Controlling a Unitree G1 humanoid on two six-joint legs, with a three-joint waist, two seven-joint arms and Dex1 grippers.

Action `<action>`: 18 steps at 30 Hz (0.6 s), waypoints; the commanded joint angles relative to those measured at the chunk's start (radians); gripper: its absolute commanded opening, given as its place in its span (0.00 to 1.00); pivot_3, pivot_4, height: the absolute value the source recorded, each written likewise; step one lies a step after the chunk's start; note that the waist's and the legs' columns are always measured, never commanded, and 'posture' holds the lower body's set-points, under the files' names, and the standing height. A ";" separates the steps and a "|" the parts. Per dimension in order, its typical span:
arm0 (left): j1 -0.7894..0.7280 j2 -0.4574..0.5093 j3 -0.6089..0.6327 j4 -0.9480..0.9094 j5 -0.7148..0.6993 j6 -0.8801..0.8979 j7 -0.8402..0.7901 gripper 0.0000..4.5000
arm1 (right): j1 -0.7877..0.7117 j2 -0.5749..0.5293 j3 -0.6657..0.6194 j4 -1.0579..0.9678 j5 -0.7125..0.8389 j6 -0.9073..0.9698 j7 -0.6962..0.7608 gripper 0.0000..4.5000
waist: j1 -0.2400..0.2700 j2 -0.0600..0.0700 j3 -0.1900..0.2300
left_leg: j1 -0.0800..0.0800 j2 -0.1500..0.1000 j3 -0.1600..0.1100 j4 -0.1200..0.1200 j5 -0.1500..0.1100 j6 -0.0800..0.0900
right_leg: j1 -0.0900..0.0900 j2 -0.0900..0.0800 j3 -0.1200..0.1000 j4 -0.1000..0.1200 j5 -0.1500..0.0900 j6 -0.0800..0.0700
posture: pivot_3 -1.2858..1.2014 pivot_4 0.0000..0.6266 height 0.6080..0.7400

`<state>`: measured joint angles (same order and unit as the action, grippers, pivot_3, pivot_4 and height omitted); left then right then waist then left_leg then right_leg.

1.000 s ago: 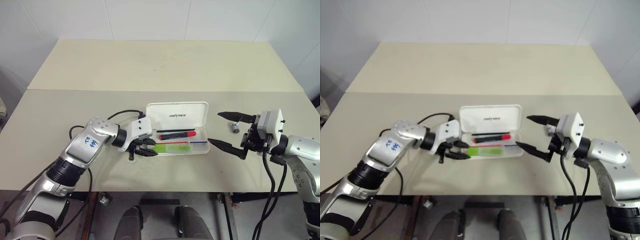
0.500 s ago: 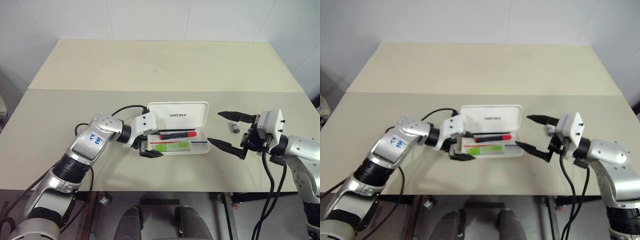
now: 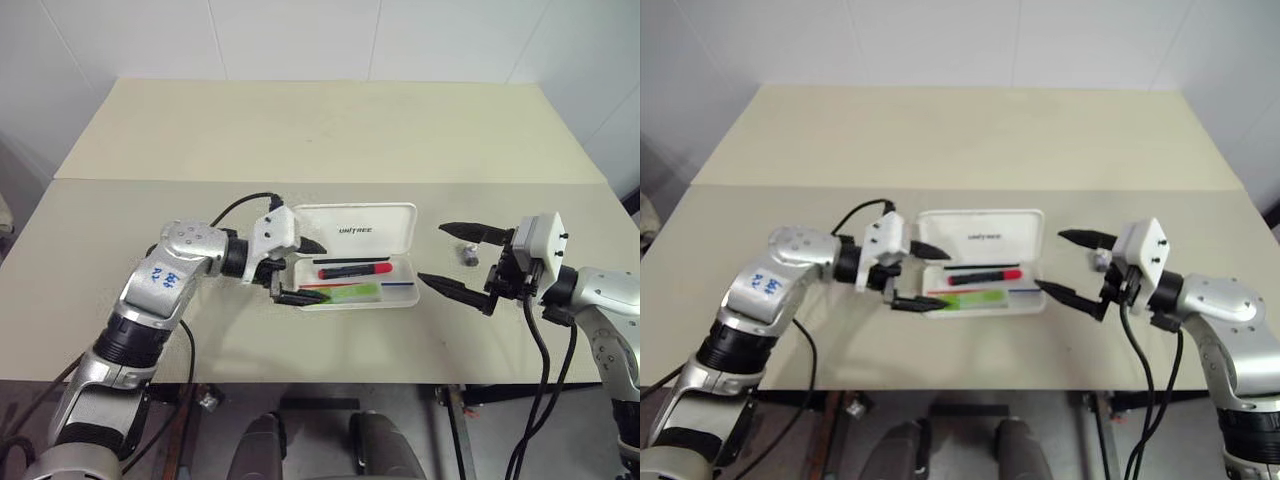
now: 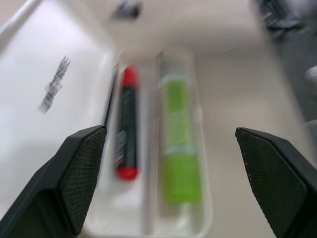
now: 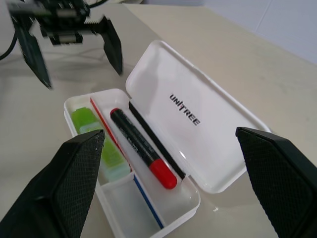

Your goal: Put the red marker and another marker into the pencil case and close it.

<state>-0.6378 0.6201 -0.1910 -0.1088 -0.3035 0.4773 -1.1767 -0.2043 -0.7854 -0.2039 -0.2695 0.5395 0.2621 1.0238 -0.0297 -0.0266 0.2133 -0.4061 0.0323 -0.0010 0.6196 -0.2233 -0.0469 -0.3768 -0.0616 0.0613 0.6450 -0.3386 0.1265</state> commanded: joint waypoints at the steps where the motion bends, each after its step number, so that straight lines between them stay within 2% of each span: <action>1: 0.036 0.050 0.084 -0.012 -0.061 -0.085 -0.075 0.99 | -0.002 -0.022 -0.029 0.002 0.013 -0.005 0.025 1.00 | 0.000 0.000 0.000 | 0.000 0.000 0.000 0.000 0.000 0.000 | 0.000 0.000 0.000 0.000 0.000 0.000 | 0.52 0.24 1.00; 6: 0.042 0.069 0.129 0.024 -0.087 -0.133 -0.104 0.99 | -0.024 -0.024 -0.017 0.033 0.008 -0.014 0.058 1.00 | 0.005 0.000 0.000 | 0.000 -0.001 0.000 0.002 0.000 0.000 | 0.001 -0.001 0.000 0.000 0.000 0.000 | 0.52 0.24 1.00; 9: 0.042 0.066 0.153 0.027 -0.113 -0.146 -0.116 0.85 | -0.027 -0.031 0.007 0.051 -0.011 -0.036 0.102 1.00 | 0.004 0.000 0.000 | 0.000 -0.001 0.000 0.002 0.000 0.000 | 0.002 -0.002 0.000 -0.001 0.001 0.001 | 0.52 0.24 1.00; 13: 0.056 0.081 0.174 0.027 -0.123 -0.159 -0.117 0.56 | -0.044 -0.022 0.019 0.066 -0.008 -0.035 0.125 1.00 | 0.001 0.000 0.000 | 0.000 -0.001 0.000 0.002 0.000 0.000 | 0.001 -0.001 0.000 -0.001 0.001 0.001 | 0.52 0.24 1.00; 18: 0.073 0.094 0.221 0.014 -0.165 -0.105 -0.087 0.56 | -0.072 -0.010 0.036 0.092 -0.010 -0.043 0.137 1.00 | -0.001 0.000 0.000 | 0.000 0.000 0.000 0.002 0.000 0.000 | 0.001 -0.001 0.000 0.000 0.001 0.001 | 0.52 0.24 1.00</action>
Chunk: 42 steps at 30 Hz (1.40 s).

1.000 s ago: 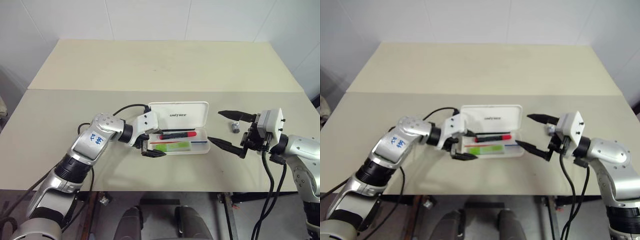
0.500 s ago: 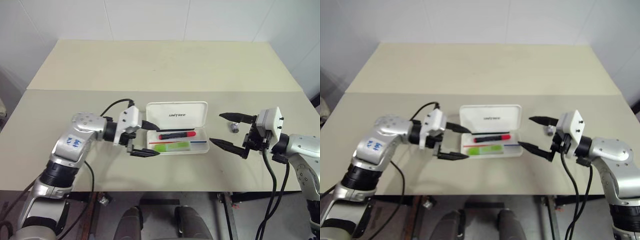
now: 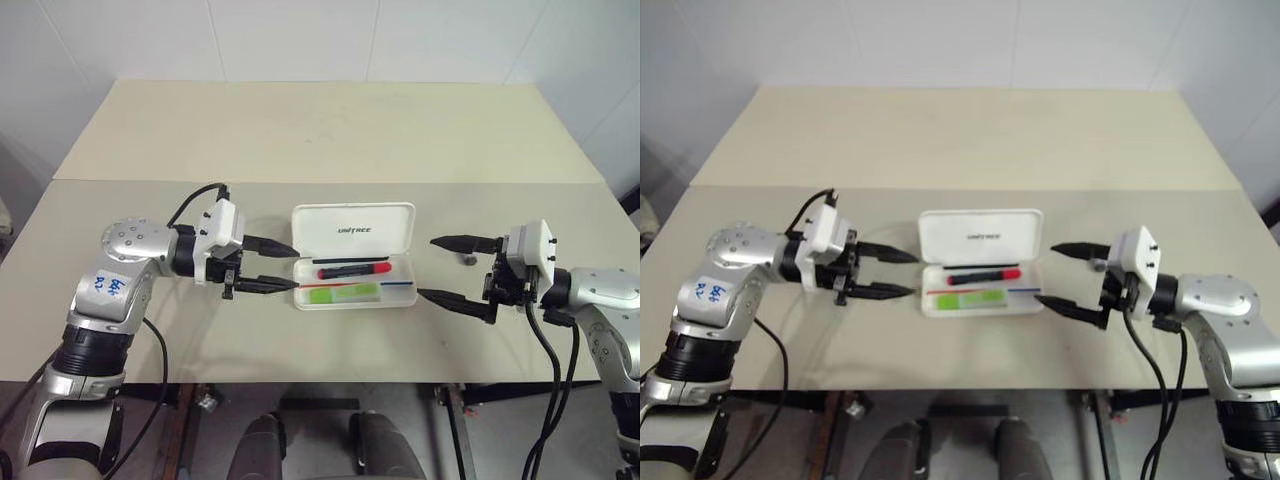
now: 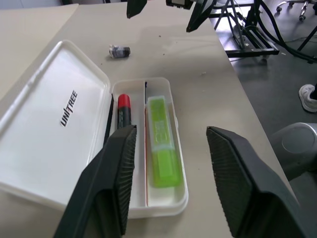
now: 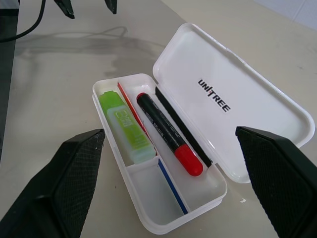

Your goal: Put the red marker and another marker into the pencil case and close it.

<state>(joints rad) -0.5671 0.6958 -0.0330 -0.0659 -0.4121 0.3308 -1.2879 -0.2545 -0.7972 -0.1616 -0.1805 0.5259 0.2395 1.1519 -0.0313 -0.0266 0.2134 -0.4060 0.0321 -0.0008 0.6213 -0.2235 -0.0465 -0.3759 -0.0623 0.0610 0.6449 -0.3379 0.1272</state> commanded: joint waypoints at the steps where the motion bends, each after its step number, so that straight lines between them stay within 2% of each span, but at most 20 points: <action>1: 0.003 0.021 0.063 -0.038 -0.058 0.054 0.031 0.56 | -0.023 0.002 -0.006 0.007 0.004 -0.023 0.014 1.00 | 0.002 0.000 0.000 | 0.000 0.000 0.000 0.000 0.000 0.000 | 0.000 0.000 0.000 0.000 0.000 0.000 | 0.52 0.24 1.00; 4: 0.018 0.050 0.051 -0.080 -0.068 0.089 0.018 0.70 | -0.032 0.000 0.006 0.024 -0.002 -0.036 0.039 1.00 | 0.003 0.000 0.000 | 0.000 0.000 0.000 0.000 0.000 0.000 | 0.000 0.000 0.000 0.000 0.000 0.000 | 0.52 0.24 1.00; 8: 0.022 0.065 0.062 -0.080 -0.053 0.041 0.010 1.00 | -0.046 0.002 0.048 0.063 -0.034 -0.049 0.065 1.00 | 0.003 0.000 0.000 | 0.000 0.000 0.000 0.000 0.000 0.000 | 0.000 0.000 0.000 -0.001 0.000 0.000 | 0.52 0.24 1.00; 11: 0.018 0.080 0.082 -0.073 -0.069 0.029 -0.004 1.00 | -0.061 0.006 0.092 0.094 -0.060 -0.048 0.083 1.00 | 0.003 0.000 0.000 | 0.000 0.000 0.000 0.000 0.000 0.000 | 0.000 0.000 0.000 0.000 0.000 0.000 | 0.52 0.24 1.00; 15: 0.013 0.088 0.111 -0.083 -0.104 0.032 -0.014 1.00 | -0.087 0.024 0.139 0.123 -0.091 -0.051 0.086 0.79 | 0.000 0.000 0.000 | 0.000 0.000 0.000 0.000 0.000 0.000 | 0.000 0.000 0.000 0.000 0.000 0.000 | 0.52 0.24 1.00; 25: 0.052 0.097 0.145 -0.084 -0.111 -0.045 -0.027 1.00 | -0.159 0.052 0.230 0.154 -0.158 -0.010 0.076 0.01 | 0.002 0.000 0.000 | 0.000 0.000 0.000 0.000 0.000 0.000 | 0.000 -0.001 0.000 -0.001 0.000 0.000 | 0.52 0.24 1.00; 36: 0.116 0.119 0.134 -0.091 -0.100 -0.116 -0.059 1.00 | -0.190 0.067 0.278 0.192 -0.200 0.003 0.094 0.01 | 0.002 0.000 0.000 | 0.000 0.000 0.000 -0.001 0.000 0.000 | -0.001 -0.001 -0.001 -0.001 0.000 -0.001 | 0.52 0.24 1.00; 42: 0.113 0.115 0.136 -0.090 -0.098 -0.122 -0.037 1.00 | -0.229 0.087 0.296 0.316 -0.249 -0.069 0.117 0.01 | 0.002 0.000 0.000 | 0.000 0.000 0.000 -0.001 0.000 0.000 | -0.001 -0.001 -0.001 -0.001 0.000 -0.001 | 0.52 0.24 1.00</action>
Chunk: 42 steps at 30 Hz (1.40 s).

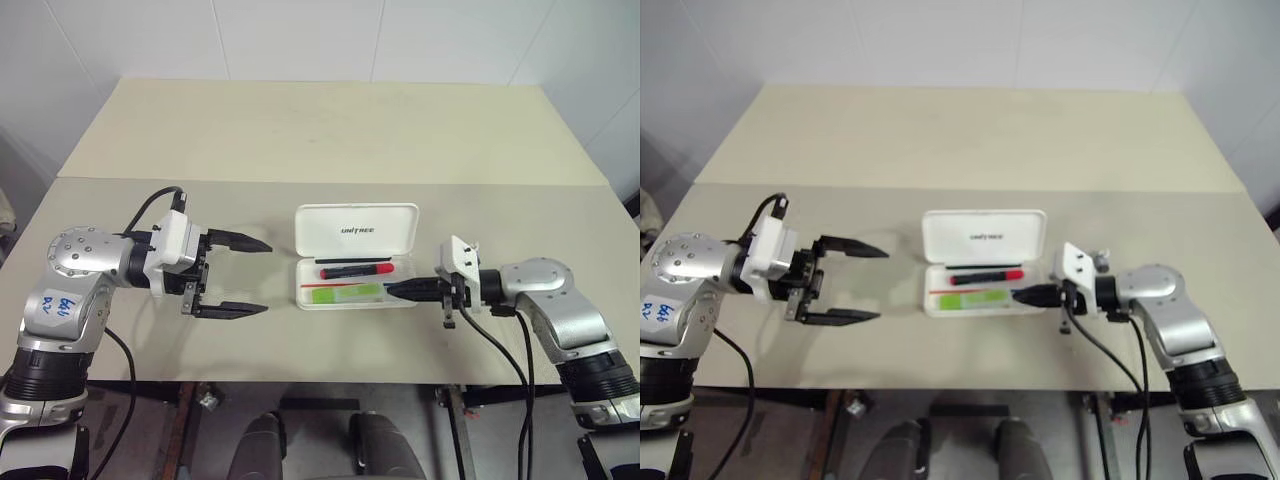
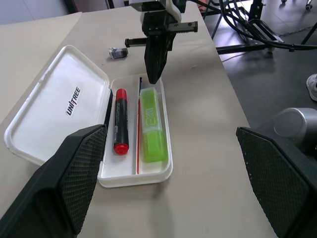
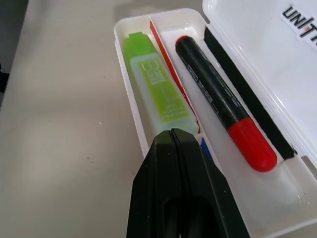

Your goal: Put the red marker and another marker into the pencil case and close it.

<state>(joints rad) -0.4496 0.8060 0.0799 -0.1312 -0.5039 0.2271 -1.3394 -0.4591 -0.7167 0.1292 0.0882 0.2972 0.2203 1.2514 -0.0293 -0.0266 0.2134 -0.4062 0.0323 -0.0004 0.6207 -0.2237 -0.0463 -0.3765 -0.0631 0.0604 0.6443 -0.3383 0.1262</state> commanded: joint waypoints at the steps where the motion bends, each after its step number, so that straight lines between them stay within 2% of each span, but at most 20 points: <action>1: -0.004 0.004 0.023 -0.027 -0.007 -0.018 0.018 1.00 | -0.030 0.010 0.007 0.064 -0.026 -0.061 0.021 0.01 | 0.000 0.000 0.000 | 0.000 0.000 0.000 0.000 0.000 0.000 | 0.000 0.000 0.000 0.000 0.000 0.000 | 0.52 0.24 1.00; 14: 0.006 0.007 0.026 -0.052 -0.015 -0.010 0.050 1.00 | -0.080 0.069 0.021 0.131 -0.055 -0.118 0.052 0.01 | -0.002 0.000 0.000 | 0.000 0.000 0.000 0.000 0.000 0.000 | 0.000 0.000 0.000 0.000 0.000 0.000 | 0.52 0.24 1.00; 28: 0.015 -0.002 0.019 -0.055 -0.014 -0.014 0.061 1.00 | -0.091 0.051 -0.014 0.104 -0.032 -0.096 0.071 0.01 | -0.002 0.000 0.000 | 0.000 0.000 0.000 0.000 0.000 0.000 | 0.000 0.000 0.000 0.000 0.000 0.000 | 0.52 0.24 1.00; 31: 0.015 -0.002 0.016 -0.054 -0.013 -0.015 0.063 1.00 | -0.082 0.018 -0.044 0.063 0.003 -0.021 0.071 0.01 | -0.002 0.000 0.000 | 0.000 0.000 0.000 0.000 0.000 0.000 | 0.000 0.000 0.000 0.000 0.000 0.000 | 0.52 0.24 1.00; 35: 0.003 -0.012 0.005 -0.037 -0.007 -0.023 0.060 1.00 | -0.017 -0.071 -0.123 -0.036 0.060 0.052 0.080 0.28 | 0.005 0.000 0.000 | 0.000 0.000 0.000 -0.001 0.000 0.000 | 0.000 0.000 0.000 -0.001 0.000 0.000 | 0.52 0.24 1.00; 42: -0.052 -0.062 -0.044 0.022 0.011 -0.054 0.044 1.00 | 0.005 -0.159 -0.258 -0.084 0.070 0.163 -0.054 0.84 | 0.000 0.000 0.000 | 0.000 0.000 0.001 -0.001 0.000 0.000 | 0.000 -0.001 0.000 -0.001 0.001 -0.001 | 0.52 0.24 1.00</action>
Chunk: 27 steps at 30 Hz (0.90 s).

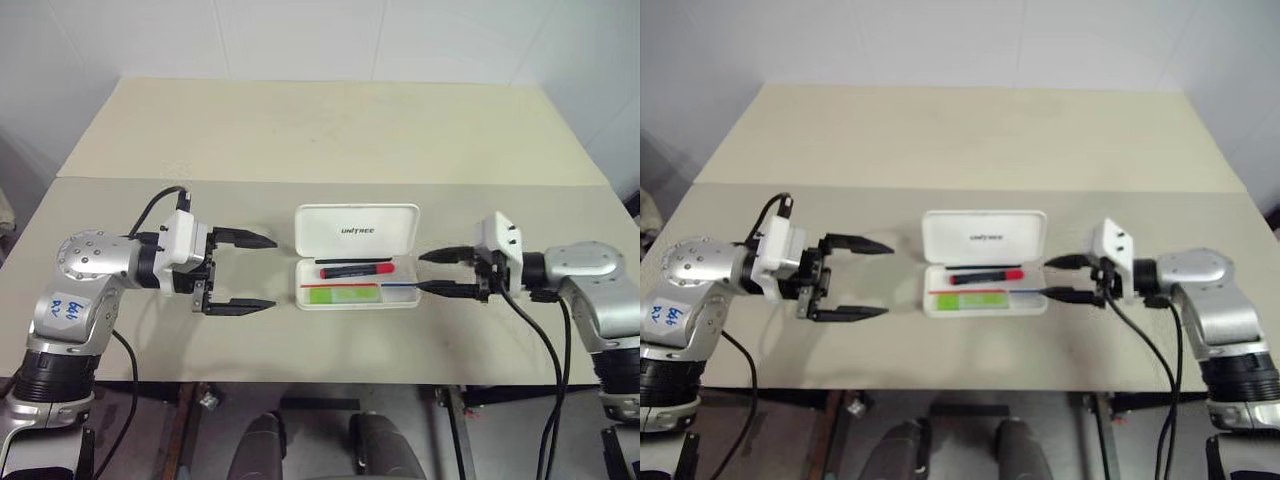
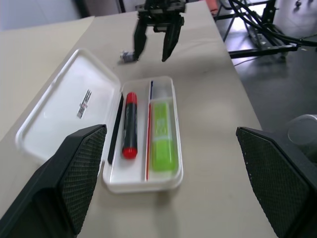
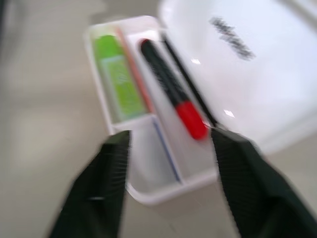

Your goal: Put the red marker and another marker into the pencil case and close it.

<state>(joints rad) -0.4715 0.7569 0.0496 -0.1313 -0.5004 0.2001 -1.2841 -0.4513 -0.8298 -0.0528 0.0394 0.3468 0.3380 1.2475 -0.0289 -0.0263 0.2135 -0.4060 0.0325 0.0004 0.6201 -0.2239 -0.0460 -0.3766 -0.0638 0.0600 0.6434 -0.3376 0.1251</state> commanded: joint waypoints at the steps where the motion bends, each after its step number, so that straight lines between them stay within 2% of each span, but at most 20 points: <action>1: -0.040 -0.022 -0.022 0.035 0.011 -0.033 -0.015 1.00 | -0.003 -0.058 -0.088 -0.044 0.019 0.071 -0.071 0.92 | -0.001 0.000 0.000 | 0.000 0.000 0.000 0.000 0.000 0.000 | 0.000 0.000 0.000 0.000 0.000 0.000 | 0.52 0.24 1.00; 2: -0.047 -0.028 -0.029 0.042 0.014 -0.038 -0.017 1.00 | -0.001 -0.066 -0.096 -0.049 0.020 0.087 -0.083 1.00 | -0.001 0.000 0.000 | 0.000 0.000 0.000 0.000 0.000 0.000 | 0.000 0.000 0.000 0.000 0.000 0.000 | 0.52 0.24 1.00; 4: -0.064 -0.045 -0.042 0.063 0.022 -0.050 -0.022 1.00 | -0.011 -0.071 -0.107 -0.066 0.017 0.148 -0.141 1.00 | -0.002 0.000 0.000 | 0.000 0.000 0.001 0.000 0.000 0.000 | 0.000 0.000 0.000 0.000 0.000 0.000 | 0.52 0.24 1.00; 9: -0.098 -0.076 -0.063 0.106 0.036 -0.074 -0.037 1.00 | -0.040 -0.063 -0.100 -0.147 -0.001 0.436 -0.354 1.00 | 0.000 0.000 0.000 | 0.000 0.001 0.001 0.000 0.000 0.000 | -0.001 0.000 0.000 0.000 0.000 0.000 | 0.52 0.24 1.00; 13: -0.106 -0.083 -0.068 0.122 0.041 -0.081 -0.045 1.00 | -0.016 -0.059 -0.093 -0.204 -0.004 0.554 -0.449 1.00 | 0.001 0.000 0.000 | -0.001 0.001 0.001 -0.001 0.000 0.000 | -0.001 0.000 0.000 -0.001 0.000 0.000 | 0.52 0.24 1.00; 21: -0.123 -0.085 -0.070 0.129 0.037 -0.076 -0.056 1.00 | -0.029 0.030 -0.068 -0.144 -0.052 0.643 -0.627 1.00 | 0.000 0.000 0.000 | -0.001 0.001 0.001 -0.002 0.000 0.000 | -0.001 0.000 0.001 -0.002 0.000 0.000 | 0.52 0.24 1.00; 27: -0.123 -0.078 -0.065 0.112 0.030 -0.063 -0.053 1.00 | -0.053 0.085 -0.052 -0.001 -0.090 0.578 -0.672 1.00 | 0.000 0.000 0.000 | -0.001 0.000 0.001 -0.002 0.000 0.000 | -0.002 0.000 0.001 -0.002 0.000 0.000 | 0.52 0.24 1.00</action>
<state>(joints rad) -0.5795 0.6719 -0.0225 0.0120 -0.4632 0.1331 -1.3342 -0.4862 -0.7434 -0.0899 0.0297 0.2670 0.9390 0.5929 -0.0291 -0.0262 0.2136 -0.4069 0.0328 0.0018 0.6179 -0.2241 -0.0457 -0.3787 -0.0634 0.0608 0.6417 -0.3375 0.1249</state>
